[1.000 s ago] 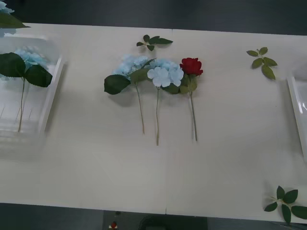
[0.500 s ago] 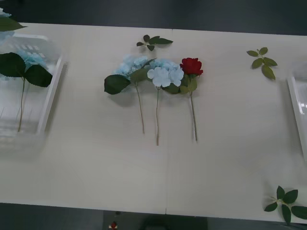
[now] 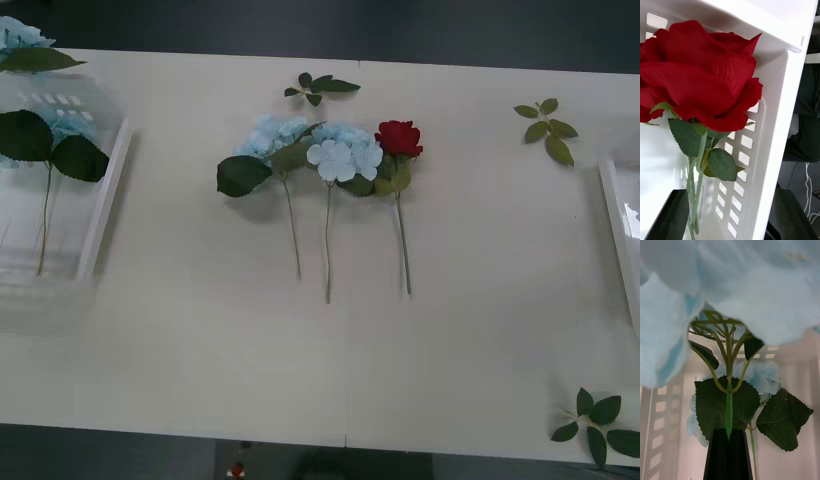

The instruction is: Put the red flowers into the right box and the blue flowers into the left box

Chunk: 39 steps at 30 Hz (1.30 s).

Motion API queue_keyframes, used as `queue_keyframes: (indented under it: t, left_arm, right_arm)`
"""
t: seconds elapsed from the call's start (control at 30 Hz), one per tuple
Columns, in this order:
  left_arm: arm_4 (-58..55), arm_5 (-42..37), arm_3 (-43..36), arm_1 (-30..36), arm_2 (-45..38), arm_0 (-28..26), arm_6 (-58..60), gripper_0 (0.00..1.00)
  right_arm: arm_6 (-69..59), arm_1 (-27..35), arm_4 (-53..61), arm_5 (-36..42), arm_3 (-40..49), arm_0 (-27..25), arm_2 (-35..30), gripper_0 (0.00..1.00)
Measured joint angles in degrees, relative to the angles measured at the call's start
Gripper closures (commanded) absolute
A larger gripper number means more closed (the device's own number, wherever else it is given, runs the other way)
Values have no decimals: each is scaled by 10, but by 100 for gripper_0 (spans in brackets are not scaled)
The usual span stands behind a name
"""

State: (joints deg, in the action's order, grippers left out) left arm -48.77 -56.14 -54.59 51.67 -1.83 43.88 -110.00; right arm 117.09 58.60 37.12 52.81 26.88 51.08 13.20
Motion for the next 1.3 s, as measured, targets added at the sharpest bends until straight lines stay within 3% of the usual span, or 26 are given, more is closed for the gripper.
queue_keyframes:
  t: [0.17, 0.33, 0.4, 0.47, 0.5, 0.53, 0.77, 0.9, 1.0, 1.2, 1.3]
  left_arm:
    - [0, 0, 0, 0, -10, 8, 0, 100]
    - [0, 0, 0, 0, -17, 14, 0, 94]
    - [0, 1, 0, 0, -17, 14, 0, 86]
    - [0, 1, 1, 0, -17, 14, 0, 39]
    - [0, 1, 1, 0, -17, 14, 0, 27]
    - [0, 1, 1, 0, -17, 14, 0, 23]
    - [1, 1, 2, 0, -17, 14, 0, 22]
    - [2, -1, 2, 0, -18, 14, 0, 22]
    - [0, -56, 2, 0, -43, 14, -2, 22]
    - [-34, -192, 3, -5, -184, 14, -125, 22]
    - [-57, -237, 3, -5, -210, 14, -129, 22]
  right_arm:
    - [0, 0, 26, 24, 3, 0, 0, 34]
    - [0, 0, 47, 194, 65, 3, -20, 34]
    - [0, 0, 47, 247, 112, 3, -46, 34]
    - [0, 0, 47, 293, 159, 3, -75, 34]
    - [0, 0, 47, 312, 181, 3, -89, 35]
    - [0, 1, 47, 333, 202, 3, -102, 34]
    - [-57, 1, 126, 435, 300, 4, -123, 35]
    - [-186, 10, 186, 442, 354, 4, -62, 34]
    - [-244, 27, 237, 441, 408, 4, 5, 35]
    - [-475, 73, 344, 330, 549, -2, 135, 34]
    - [-550, 100, 372, 273, 622, -10, 201, 34]
